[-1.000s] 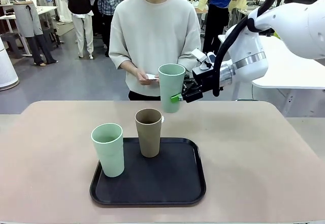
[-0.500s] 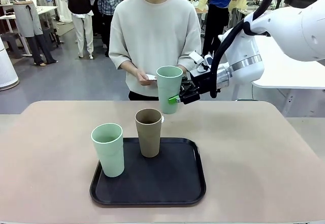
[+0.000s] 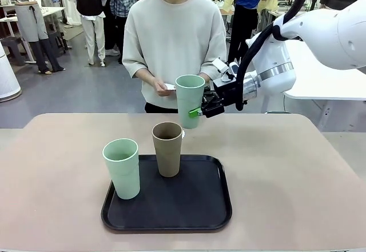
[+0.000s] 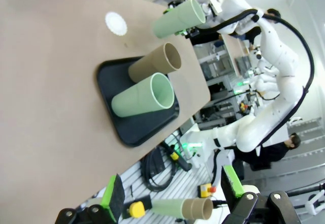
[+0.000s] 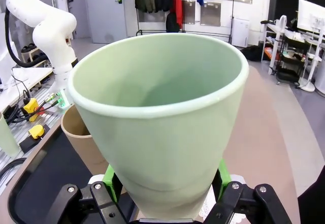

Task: Place coasters on the table and set cups on them.
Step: Pick up one Reusable plastic cup and place it on a coaster set by the human.

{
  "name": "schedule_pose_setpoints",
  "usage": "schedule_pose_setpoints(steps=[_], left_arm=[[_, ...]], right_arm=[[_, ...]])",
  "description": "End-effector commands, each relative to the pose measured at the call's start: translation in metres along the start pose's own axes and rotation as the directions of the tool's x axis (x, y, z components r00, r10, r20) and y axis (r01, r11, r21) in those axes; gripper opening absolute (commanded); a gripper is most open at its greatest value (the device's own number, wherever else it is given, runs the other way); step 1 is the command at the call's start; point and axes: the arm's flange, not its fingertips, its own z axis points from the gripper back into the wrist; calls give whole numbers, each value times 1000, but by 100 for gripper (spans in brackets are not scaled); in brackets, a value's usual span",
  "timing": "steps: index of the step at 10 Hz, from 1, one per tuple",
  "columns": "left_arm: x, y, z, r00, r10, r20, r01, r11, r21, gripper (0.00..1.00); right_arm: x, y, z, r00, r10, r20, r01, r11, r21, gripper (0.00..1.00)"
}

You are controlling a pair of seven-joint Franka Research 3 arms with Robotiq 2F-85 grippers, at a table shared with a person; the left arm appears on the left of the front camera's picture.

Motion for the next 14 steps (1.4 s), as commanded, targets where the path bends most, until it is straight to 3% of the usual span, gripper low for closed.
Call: schedule_pose_setpoints(steps=[1, 10, 14], left_arm=[[-1, -1, 2, 1000, -2, 2, 2, 1000, -14, 100], [-1, -1, 2, 1000, -2, 2, 2, 1000, -14, 100], [-1, -1, 2, 1000, -2, 2, 2, 1000, -14, 100]], right_arm=[[-4, -21, -6, 999, 34, 10, -34, 999, -3, 83], [-45, -60, -45, 999, -25, 26, 23, 997, 74, 83], [-54, -71, -48, 999, -24, 23, 23, 999, 36, 83]])
